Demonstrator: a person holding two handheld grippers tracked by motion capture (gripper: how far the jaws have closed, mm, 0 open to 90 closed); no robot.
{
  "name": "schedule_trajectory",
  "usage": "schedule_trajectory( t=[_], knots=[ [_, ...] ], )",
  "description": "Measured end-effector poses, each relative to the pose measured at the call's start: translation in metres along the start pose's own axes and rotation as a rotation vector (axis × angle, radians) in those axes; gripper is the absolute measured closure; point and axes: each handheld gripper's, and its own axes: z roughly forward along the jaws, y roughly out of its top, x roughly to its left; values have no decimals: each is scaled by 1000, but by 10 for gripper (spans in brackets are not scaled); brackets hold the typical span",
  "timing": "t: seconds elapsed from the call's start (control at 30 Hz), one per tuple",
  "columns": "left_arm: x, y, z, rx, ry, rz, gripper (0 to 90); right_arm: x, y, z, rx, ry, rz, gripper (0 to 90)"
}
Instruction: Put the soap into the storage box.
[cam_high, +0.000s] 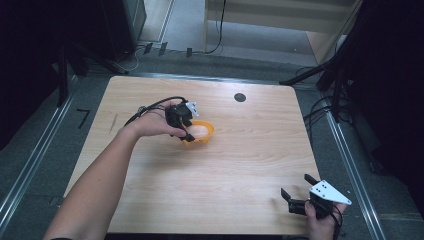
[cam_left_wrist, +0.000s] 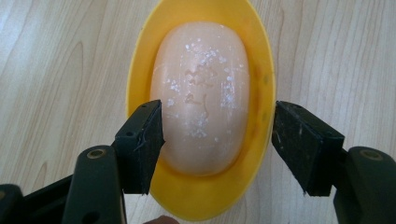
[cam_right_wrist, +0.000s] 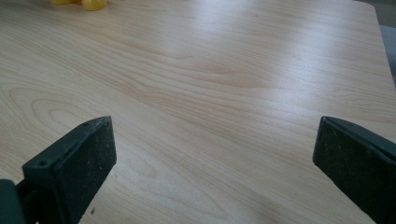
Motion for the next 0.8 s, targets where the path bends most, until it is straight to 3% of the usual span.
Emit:
schedule_trajectory(
  t=[0.17,0.6,0.67,0.8],
  knots=[
    [-3,-5,-4,-12,-19,-18,339,0,0,0,0,1,0,0],
    [-12,-22,-22,-20,59,-42,83,1,0,0,4,-2,-5,0],
    [-13,-24,-25,-13,65,-39,11,1,0,1,5,-2,-7,0],
    [-15,-28,-33,-29,69,-32,0,1,0,0,5,-3,-5,0]
  ],
)
